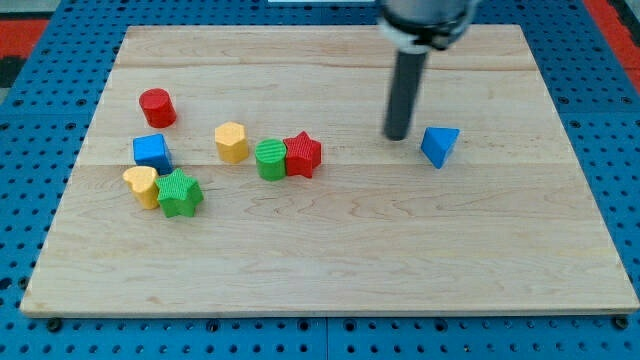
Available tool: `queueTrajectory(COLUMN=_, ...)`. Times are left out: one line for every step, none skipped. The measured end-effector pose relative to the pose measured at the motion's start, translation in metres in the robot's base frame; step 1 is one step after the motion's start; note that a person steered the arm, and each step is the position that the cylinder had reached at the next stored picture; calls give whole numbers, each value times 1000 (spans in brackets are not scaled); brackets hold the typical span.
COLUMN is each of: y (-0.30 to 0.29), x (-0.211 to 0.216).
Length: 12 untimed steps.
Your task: Move the blue cube to the left side of the blue triangle
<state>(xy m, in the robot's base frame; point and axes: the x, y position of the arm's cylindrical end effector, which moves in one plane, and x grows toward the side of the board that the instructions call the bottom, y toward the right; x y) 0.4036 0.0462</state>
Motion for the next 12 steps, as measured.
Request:
queueTrajectory(y=-107, x=-58)
queueTrajectory(y=-201, x=-57)
queueTrajectory(y=-241, x=10)
queueTrajectory(y=-292, x=27)
queueTrajectory(y=-292, x=58)
queueTrajectory(y=-230, x=62)
queueTrajectory(y=-187, x=34)
queueTrajectory(y=-165, x=-5)
queueTrajectory(y=-200, x=-15)
queueTrajectory(y=-216, x=-27)
queueTrajectory(y=-178, x=-66)
queueTrajectory(y=-95, x=-65)
